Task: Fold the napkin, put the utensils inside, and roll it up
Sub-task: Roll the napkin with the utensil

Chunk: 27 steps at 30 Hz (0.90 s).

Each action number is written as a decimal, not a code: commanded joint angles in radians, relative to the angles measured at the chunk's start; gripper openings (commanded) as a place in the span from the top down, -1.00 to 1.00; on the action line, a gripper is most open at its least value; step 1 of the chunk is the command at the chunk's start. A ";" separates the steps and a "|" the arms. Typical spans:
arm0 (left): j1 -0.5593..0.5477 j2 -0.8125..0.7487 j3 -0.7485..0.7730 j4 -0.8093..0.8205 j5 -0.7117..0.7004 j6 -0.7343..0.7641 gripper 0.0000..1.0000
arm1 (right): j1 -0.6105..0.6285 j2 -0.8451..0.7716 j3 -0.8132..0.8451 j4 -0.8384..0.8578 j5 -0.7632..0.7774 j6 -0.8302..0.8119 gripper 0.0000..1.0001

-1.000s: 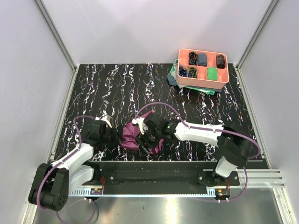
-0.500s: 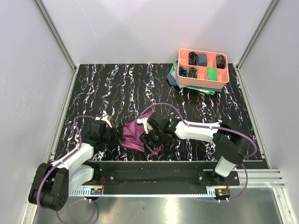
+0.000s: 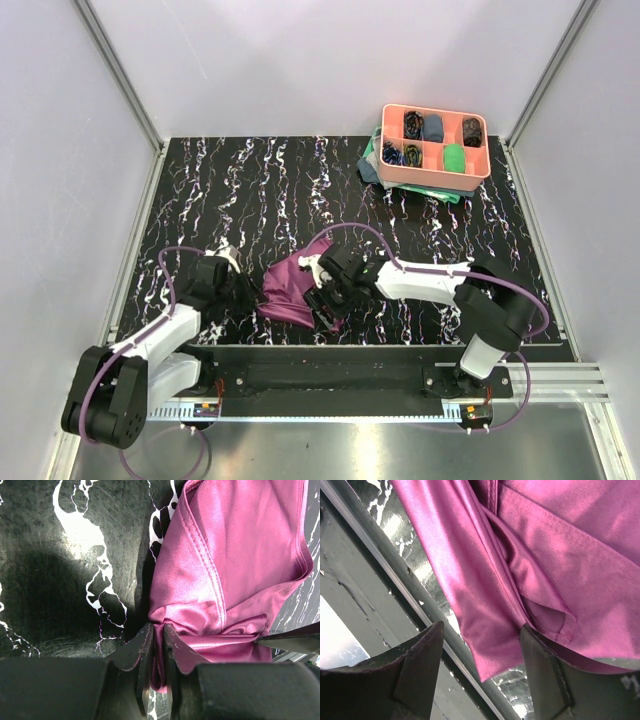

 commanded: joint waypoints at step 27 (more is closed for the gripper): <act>0.000 0.107 0.053 -0.075 0.011 0.038 0.73 | 0.229 -0.025 0.114 0.106 0.335 -0.285 -0.53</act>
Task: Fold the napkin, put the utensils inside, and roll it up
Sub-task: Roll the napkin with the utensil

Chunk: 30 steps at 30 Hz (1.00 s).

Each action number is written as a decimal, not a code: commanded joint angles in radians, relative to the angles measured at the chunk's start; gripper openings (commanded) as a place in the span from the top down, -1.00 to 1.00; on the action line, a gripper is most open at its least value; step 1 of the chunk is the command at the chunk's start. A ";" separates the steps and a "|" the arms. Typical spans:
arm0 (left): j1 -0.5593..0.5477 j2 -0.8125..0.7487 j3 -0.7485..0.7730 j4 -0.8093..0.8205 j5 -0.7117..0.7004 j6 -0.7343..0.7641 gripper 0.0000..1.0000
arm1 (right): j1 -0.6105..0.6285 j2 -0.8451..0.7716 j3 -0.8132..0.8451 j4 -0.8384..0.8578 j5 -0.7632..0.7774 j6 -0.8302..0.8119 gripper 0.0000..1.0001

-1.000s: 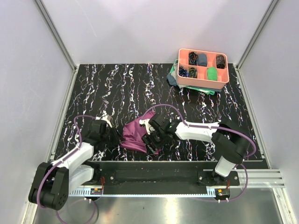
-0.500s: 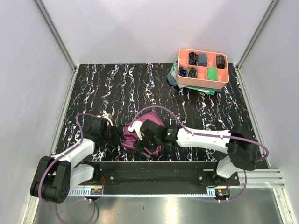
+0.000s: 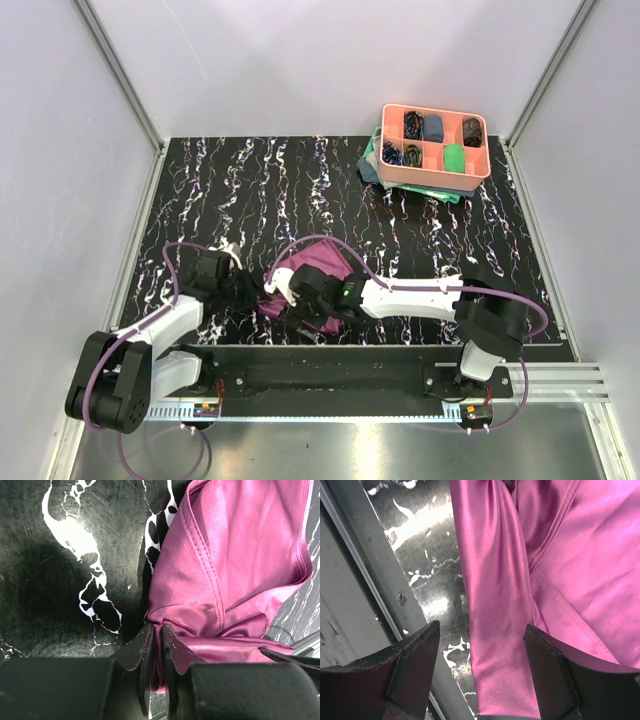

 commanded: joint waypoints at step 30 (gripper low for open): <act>0.000 -0.049 0.045 -0.109 0.004 0.034 0.30 | -0.037 0.210 -0.019 -0.025 -0.095 0.112 0.23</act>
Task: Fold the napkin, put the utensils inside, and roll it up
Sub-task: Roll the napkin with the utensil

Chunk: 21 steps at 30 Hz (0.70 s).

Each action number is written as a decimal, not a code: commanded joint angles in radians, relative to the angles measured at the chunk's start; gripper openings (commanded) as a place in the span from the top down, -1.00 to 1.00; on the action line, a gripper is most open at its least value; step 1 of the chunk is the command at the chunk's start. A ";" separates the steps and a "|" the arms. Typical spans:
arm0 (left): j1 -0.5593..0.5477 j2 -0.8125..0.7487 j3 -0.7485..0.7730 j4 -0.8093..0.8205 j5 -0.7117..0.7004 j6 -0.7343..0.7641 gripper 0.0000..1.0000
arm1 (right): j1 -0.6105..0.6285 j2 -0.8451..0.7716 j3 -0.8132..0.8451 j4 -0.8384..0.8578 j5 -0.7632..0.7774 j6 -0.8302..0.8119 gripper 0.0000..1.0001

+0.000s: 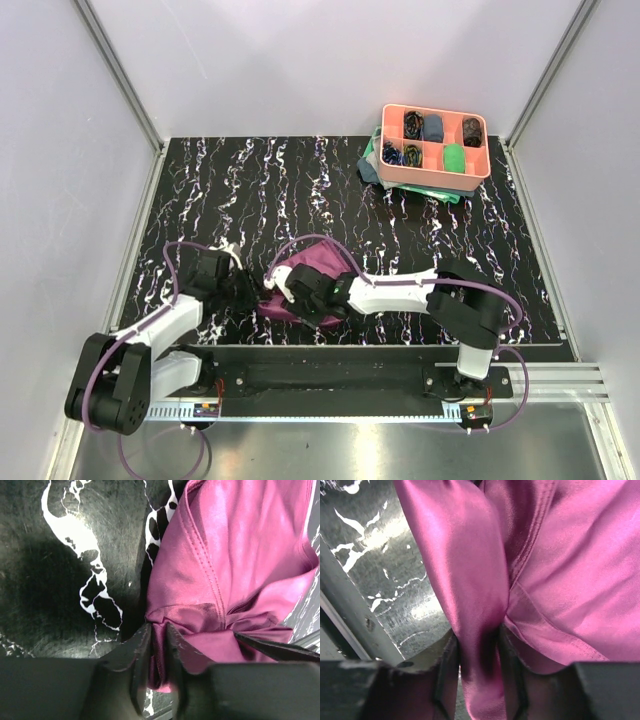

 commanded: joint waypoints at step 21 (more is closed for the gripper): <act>0.000 -0.383 -0.075 -0.052 -0.081 -0.014 -0.64 | -0.237 0.149 -0.023 -0.067 -0.797 0.085 0.33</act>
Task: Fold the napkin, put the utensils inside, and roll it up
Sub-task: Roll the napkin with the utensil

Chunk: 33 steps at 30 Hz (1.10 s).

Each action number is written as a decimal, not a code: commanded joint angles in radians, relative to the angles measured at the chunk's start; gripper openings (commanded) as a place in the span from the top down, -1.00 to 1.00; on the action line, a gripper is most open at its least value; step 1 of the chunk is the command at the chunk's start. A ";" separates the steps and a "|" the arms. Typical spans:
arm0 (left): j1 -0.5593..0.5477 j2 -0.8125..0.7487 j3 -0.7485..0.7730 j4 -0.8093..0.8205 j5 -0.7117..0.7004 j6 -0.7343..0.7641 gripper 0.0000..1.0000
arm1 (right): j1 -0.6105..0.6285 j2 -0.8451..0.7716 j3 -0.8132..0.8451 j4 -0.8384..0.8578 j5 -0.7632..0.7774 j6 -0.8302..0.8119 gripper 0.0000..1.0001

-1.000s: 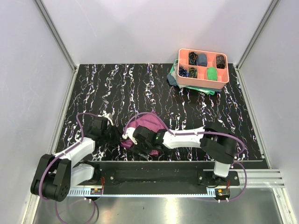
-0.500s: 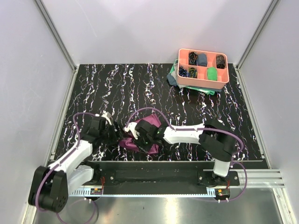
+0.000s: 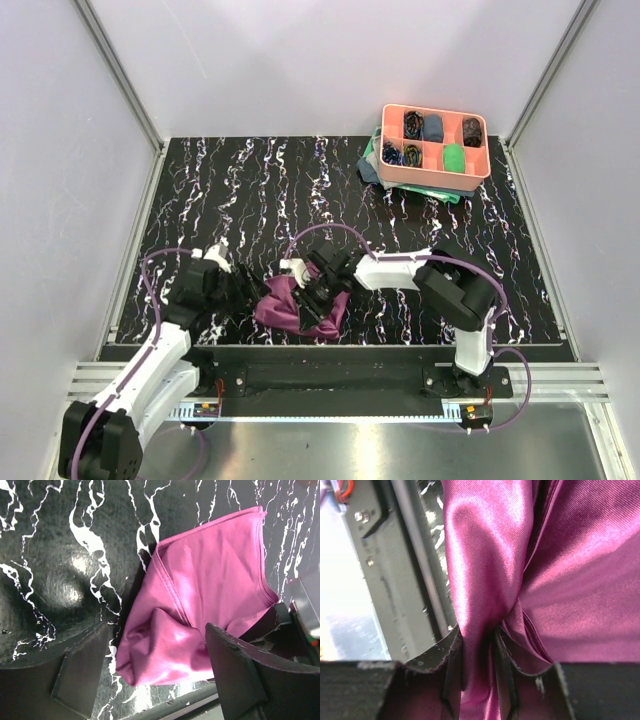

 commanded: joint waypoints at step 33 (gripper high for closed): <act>-0.011 0.229 -0.073 0.273 0.126 0.052 -0.32 | -0.176 0.314 0.112 -0.106 -0.402 0.045 0.35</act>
